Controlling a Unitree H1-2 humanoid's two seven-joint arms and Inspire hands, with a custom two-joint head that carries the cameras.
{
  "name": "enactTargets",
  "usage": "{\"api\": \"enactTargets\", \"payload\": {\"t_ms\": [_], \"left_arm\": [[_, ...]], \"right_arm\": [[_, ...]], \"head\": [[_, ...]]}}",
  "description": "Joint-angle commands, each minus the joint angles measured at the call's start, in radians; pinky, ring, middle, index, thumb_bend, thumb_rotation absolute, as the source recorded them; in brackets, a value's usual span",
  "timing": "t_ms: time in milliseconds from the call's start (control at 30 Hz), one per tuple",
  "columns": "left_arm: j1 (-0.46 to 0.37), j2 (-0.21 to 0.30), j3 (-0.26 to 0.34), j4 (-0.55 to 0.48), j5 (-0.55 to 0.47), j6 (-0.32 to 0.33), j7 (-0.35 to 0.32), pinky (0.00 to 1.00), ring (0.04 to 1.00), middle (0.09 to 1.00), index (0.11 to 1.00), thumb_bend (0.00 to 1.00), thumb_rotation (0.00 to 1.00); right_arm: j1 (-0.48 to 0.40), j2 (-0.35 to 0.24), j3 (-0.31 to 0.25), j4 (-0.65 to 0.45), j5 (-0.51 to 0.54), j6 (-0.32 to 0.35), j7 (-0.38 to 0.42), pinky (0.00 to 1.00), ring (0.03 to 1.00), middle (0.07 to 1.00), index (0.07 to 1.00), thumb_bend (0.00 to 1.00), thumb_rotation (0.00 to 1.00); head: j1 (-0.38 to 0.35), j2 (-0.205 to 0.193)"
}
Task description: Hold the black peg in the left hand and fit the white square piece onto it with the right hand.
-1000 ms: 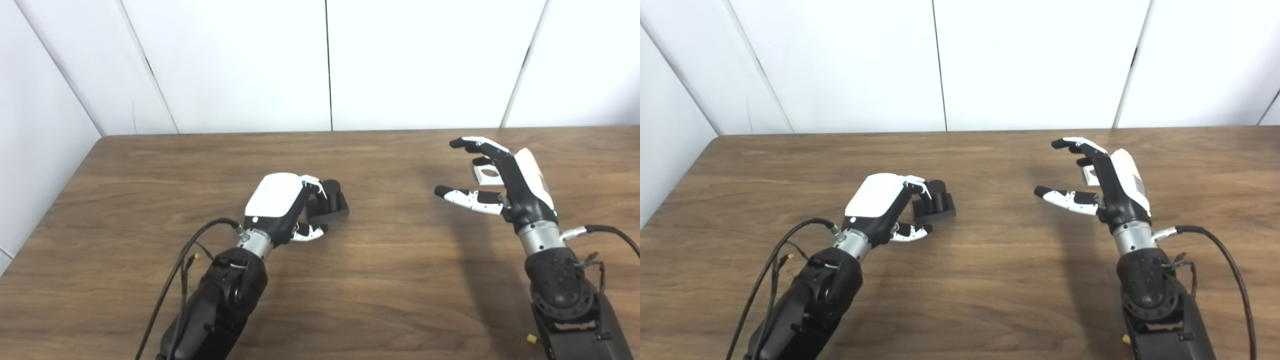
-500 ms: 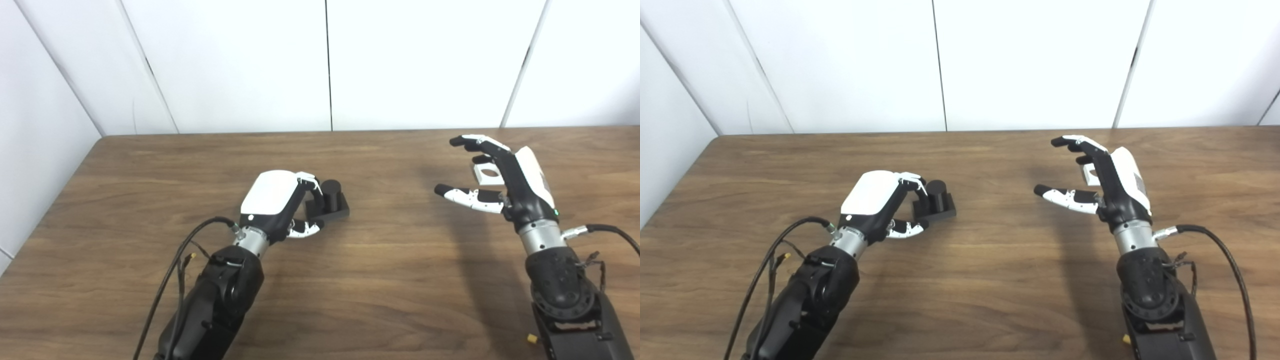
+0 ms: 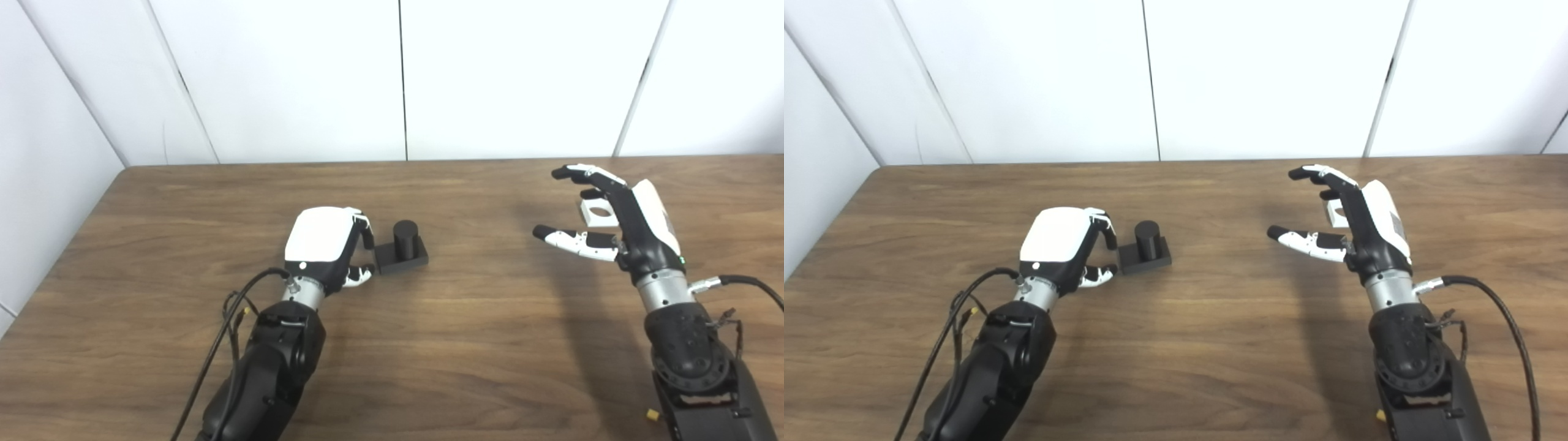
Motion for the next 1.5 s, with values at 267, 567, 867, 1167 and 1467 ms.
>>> {"api": "enactTargets", "payload": {"t_ms": [267,567,867,1167,1467], "left_arm": [[-0.059,0.004,0.009,0.023,0.008,0.012,0.011,0.70,0.780,0.800,0.492,0.52,0.09],[-0.071,0.008,0.001,0.036,0.002,0.011,-0.011,0.70,0.791,0.810,0.573,0.87,0.44],[-0.088,0.018,-0.006,0.029,0.005,0.012,-0.053,0.73,0.806,0.828,0.605,0.97,0.58],[-0.090,0.022,-0.008,0.019,0.013,0.019,-0.083,0.74,0.810,0.833,0.609,0.97,0.58],[-0.097,0.029,-0.014,0.015,0.024,0.024,-0.098,0.73,0.808,0.834,0.608,0.95,0.59]], "right_arm": [[-0.033,0.003,-0.008,-0.037,-0.002,0.002,-0.011,0.75,0.819,0.820,0.721,0.71,0.24],[-0.037,0.004,-0.006,-0.031,-0.003,-0.001,-0.016,0.74,0.814,0.820,0.718,0.71,0.24],[-0.042,0.005,-0.007,-0.023,-0.004,0.002,-0.019,0.73,0.813,0.818,0.716,0.71,0.24],[-0.044,0.004,-0.007,-0.025,-0.007,0.004,-0.018,0.73,0.815,0.821,0.718,0.71,0.23],[-0.046,0.002,-0.005,-0.018,-0.011,-0.003,-0.021,0.73,0.810,0.820,0.719,0.71,0.23]], "head": [[0.001,0.004],[0.001,0.005],[0.001,0.005],[0.000,0.003],[0.000,0.001]]}}
